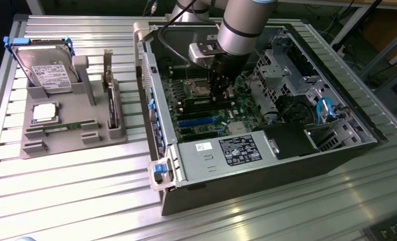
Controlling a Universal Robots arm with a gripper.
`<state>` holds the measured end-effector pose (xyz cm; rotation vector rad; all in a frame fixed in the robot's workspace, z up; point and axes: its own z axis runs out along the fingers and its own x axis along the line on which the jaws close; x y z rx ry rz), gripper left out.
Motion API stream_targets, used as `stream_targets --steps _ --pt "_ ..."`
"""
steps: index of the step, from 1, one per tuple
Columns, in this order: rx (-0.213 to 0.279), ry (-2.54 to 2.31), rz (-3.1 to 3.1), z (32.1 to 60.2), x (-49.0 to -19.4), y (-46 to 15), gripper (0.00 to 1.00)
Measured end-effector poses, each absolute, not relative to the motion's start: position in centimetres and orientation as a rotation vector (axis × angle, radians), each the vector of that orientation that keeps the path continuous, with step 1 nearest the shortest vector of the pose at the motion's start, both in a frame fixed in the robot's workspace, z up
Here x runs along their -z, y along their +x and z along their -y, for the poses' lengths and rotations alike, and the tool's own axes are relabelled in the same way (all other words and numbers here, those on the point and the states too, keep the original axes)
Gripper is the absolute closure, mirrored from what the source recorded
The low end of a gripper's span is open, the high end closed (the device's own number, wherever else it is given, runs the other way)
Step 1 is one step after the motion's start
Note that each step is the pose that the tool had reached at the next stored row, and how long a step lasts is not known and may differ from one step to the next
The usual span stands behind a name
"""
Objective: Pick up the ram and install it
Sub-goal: 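Insert the ram into the slot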
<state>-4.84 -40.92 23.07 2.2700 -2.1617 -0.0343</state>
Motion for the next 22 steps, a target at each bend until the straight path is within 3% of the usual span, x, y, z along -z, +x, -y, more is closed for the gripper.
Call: stream_targets --steps 22 --pt "0.018 2.271 2.164 40.92 -22.69 -4.82 0.86"
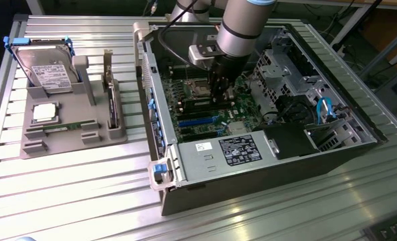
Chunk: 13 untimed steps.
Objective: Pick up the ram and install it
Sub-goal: 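Insert the ram into the slot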
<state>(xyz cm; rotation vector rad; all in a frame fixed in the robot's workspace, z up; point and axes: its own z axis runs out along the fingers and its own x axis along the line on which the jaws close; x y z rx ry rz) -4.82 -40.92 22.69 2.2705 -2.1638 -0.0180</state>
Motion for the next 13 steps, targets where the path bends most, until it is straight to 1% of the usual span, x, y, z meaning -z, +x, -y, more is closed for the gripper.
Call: stream_targets --steps 13 --pt "0.018 2.270 2.164 40.93 -22.65 -4.72 0.86"
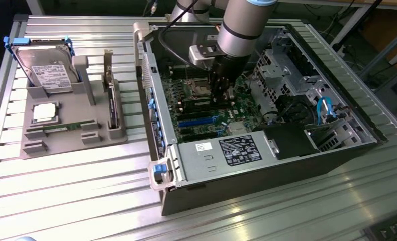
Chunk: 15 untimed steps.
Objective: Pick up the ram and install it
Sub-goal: 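Insert the ram into the slot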
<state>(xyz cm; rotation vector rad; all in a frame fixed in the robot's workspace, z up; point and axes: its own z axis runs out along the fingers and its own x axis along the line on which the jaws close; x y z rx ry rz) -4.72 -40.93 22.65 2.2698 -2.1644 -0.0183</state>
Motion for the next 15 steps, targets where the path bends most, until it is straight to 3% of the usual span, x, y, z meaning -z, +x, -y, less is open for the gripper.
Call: stream_targets --steps 15 --pt "0.018 2.288 2.145 41.05 -22.61 -4.76 0.86"
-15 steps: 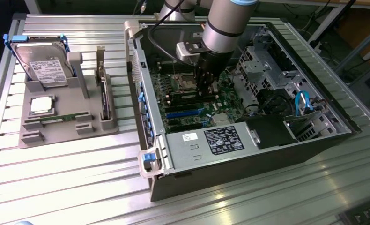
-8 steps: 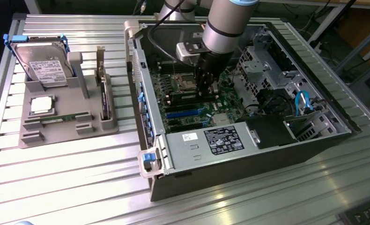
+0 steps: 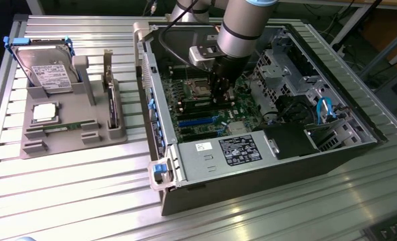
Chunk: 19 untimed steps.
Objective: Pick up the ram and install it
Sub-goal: 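Insert the ram into the slot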
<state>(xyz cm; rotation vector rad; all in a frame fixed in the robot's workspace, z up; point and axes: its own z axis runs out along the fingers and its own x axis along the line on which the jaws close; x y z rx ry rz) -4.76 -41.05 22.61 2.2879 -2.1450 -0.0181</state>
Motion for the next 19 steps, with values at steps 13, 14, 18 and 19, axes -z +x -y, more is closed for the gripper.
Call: stream_targets --steps 13,14,18,19 --pt "0.018 2.279 2.154 41.05 -22.53 -4.77 0.86" --pt "0.018 2.278 2.155 41.05 -22.53 -4.77 0.86" --pt "0.018 2.277 2.157 41.05 -22.46 -4.76 0.86" --pt "0.018 2.275 2.158 41.05 -22.41 -4.77 0.86"
